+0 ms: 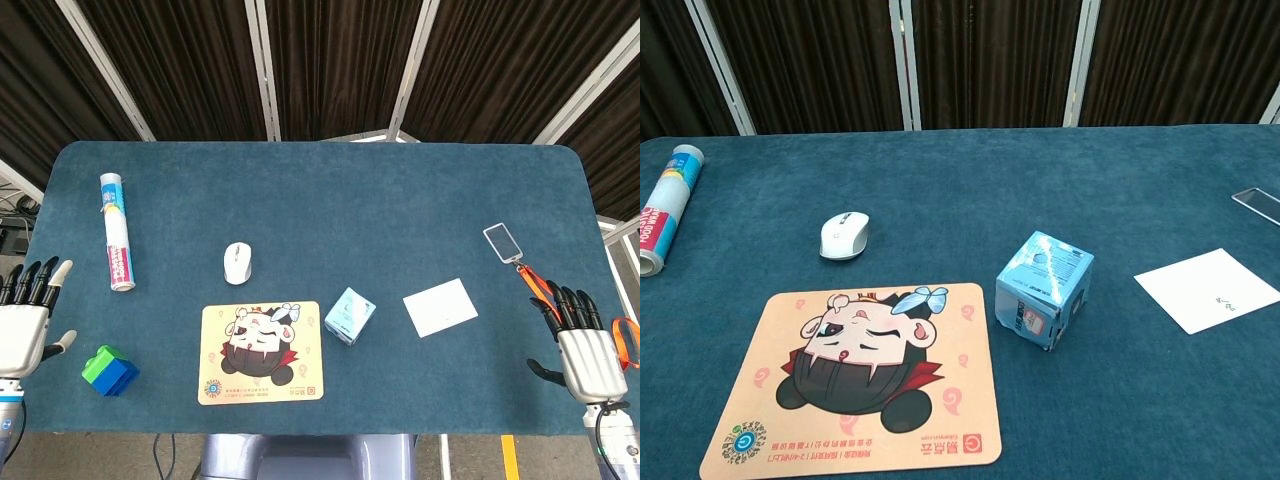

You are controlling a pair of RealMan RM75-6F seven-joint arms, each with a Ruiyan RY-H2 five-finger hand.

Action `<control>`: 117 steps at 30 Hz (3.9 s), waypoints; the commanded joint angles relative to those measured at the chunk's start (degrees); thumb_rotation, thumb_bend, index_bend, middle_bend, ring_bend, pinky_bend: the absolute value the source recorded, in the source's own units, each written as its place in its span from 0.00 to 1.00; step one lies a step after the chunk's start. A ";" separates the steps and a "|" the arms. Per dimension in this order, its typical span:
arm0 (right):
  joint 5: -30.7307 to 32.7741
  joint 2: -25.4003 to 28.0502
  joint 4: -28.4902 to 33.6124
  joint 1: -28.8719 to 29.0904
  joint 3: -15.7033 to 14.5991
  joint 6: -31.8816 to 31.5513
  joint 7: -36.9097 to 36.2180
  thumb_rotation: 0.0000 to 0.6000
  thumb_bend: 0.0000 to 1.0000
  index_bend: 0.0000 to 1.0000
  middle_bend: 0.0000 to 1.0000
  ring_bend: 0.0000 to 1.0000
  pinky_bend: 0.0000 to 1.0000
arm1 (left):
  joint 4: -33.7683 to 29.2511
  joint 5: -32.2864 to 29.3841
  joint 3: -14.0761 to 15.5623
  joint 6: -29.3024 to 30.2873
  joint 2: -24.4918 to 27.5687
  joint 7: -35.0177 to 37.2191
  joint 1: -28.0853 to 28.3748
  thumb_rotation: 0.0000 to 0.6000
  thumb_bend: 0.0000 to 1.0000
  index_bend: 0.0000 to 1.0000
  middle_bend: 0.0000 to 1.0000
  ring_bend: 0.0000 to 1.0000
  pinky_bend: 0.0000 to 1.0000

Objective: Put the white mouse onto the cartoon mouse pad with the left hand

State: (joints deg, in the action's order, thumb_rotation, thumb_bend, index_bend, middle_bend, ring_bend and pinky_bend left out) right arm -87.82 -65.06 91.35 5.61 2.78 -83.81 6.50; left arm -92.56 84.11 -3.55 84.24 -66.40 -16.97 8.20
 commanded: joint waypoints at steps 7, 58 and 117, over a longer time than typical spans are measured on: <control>-0.06 0.04 -0.09 -0.07 -0.06 -0.15 -0.15 1.00 0.07 0.16 0.00 0.00 0.00 | -0.05 0.23 0.15 -0.14 0.15 0.05 0.07 1.00 0.18 0.00 0.00 0.00 0.00; 2.78 1.47 1.70 0.21 0.15 2.20 -1.50 1.00 0.07 0.16 0.00 0.00 0.00 | 36.66 21.25 2.99 -48.59 -16.10 5.21 52.31 1.00 0.18 0.17 0.00 0.00 0.00; 3.27 0.85 1.80 -0.15 0.55 1.29 -0.94 1.00 0.08 0.16 0.00 0.00 0.00 | 39.10 19.33 10.91 -34.63 -22.49 13.05 53.90 1.00 0.19 0.43 0.00 0.00 0.00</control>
State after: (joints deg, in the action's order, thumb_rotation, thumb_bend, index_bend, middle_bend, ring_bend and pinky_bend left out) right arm -84.55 -64.21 93.15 5.46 3.33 -82.52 5.57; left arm -49.86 103.22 7.27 48.49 -90.58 -4.27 61.96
